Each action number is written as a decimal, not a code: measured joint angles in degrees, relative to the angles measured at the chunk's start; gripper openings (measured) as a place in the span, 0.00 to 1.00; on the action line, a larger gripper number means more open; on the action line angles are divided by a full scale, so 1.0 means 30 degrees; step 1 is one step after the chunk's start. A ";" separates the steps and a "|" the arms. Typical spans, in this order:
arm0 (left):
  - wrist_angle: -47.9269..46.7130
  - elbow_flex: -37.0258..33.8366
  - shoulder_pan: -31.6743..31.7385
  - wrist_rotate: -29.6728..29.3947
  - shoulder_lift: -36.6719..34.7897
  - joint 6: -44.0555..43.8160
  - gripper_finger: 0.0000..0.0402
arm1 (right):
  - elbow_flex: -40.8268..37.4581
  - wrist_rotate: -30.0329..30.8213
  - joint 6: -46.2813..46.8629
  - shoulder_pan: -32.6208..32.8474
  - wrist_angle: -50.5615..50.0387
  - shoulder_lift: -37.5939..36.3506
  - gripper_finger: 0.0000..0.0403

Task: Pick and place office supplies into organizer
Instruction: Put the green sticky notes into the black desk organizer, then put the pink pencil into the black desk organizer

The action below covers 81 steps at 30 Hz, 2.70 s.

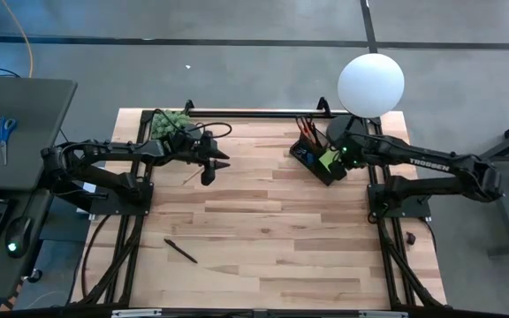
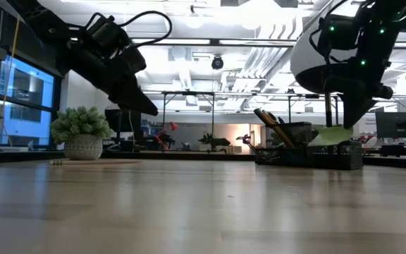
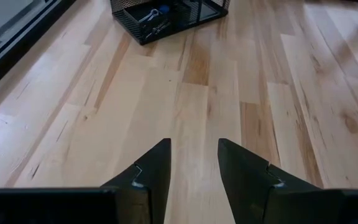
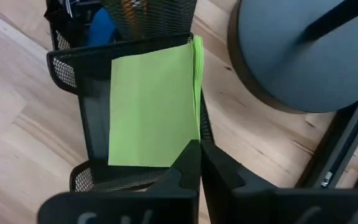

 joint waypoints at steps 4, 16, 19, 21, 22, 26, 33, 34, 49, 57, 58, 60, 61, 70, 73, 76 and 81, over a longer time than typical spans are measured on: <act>0.0108 0.0000 0.0000 0.0000 0.0000 0.0007 0.30 | 0.0000 -0.0005 -0.0480 0.0047 0.0115 0.0173 0.00; 0.0109 0.0000 0.0000 0.0000 0.0000 -0.0007 0.30 | 0.0000 -0.1037 -0.0686 0.0053 0.0401 0.2163 0.00; 0.0102 0.0000 0.0000 0.0000 0.0000 -0.0007 0.30 | 0.0000 -0.1025 -0.0594 0.0053 0.0603 0.2902 0.00; 0.0088 0.0000 0.0000 0.0000 0.0000 -0.0007 0.30 | 0.0000 -0.1029 -0.0601 0.0053 0.0888 0.3293 0.00; 0.0080 0.0000 0.0000 0.0000 0.0000 -0.0007 0.30 | 0.0000 -0.1025 -0.0605 0.0053 0.1082 0.3471 0.00; 0.0073 0.0000 0.0000 0.0000 0.0000 -0.0017 0.30 | 0.0000 -0.1250 -0.0776 0.0053 0.1724 0.3919 0.00; 0.0069 0.0000 0.0000 0.0000 0.0000 -0.0035 0.30 | 0.0000 -0.1075 -0.0215 0.0053 0.1595 0.4007 0.00; 0.0065 0.0000 0.0000 0.0000 0.0000 -0.0040 0.30 | 0.0000 -0.0967 -0.0049 0.0053 0.1569 0.4007 0.01; -0.0212 0.0000 -0.0002 0.0007 0.0000 -0.0138 0.30 | 0.0018 -0.0791 0.0268 0.0053 0.1353 0.4007 0.32; -0.0197 0.0000 -0.0007 0.0007 0.0000 -0.0146 0.30 | 0.1205 -0.1486 0.0016 0.0470 0.1278 0.3971 0.36; -0.0172 0.0000 -0.0007 0.0007 -0.0002 -0.0153 0.30 | 0.1512 -0.1527 -0.0018 0.0735 0.1223 0.3971 0.35; -0.0084 0.0000 -0.0007 0.0007 0.0000 -0.0211 0.30 | 0.2256 -0.1439 -0.0026 0.1310 0.1139 0.3971 0.34; -0.0013 0.0000 -0.0007 0.0007 -0.0003 -0.0265 0.30 | 0.2637 -0.1324 -0.0026 0.1619 0.1088 0.3965 0.34; 0.0240 0.0000 -0.0007 0.1334 -0.0007 -0.1173 0.30 | 0.5290 -0.0026 0.1405 0.5121 0.1019 0.3956 0.31; 0.0898 -0.0007 -0.0057 0.1914 -0.0007 -0.1200 0.30 | 0.5119 0.0573 0.1725 0.6610 0.2008 0.3956 0.31; 0.1923 -0.0007 -0.0699 0.2302 -0.0007 -0.1197 0.30 | 0.4369 0.0875 0.1707 0.8076 0.4040 0.3965 0.31; 0.2594 0.0000 -0.2186 0.0760 -0.0022 -0.1096 0.30 | 0.2902 0.1311 0.0299 0.9879 0.9273 0.3971 0.31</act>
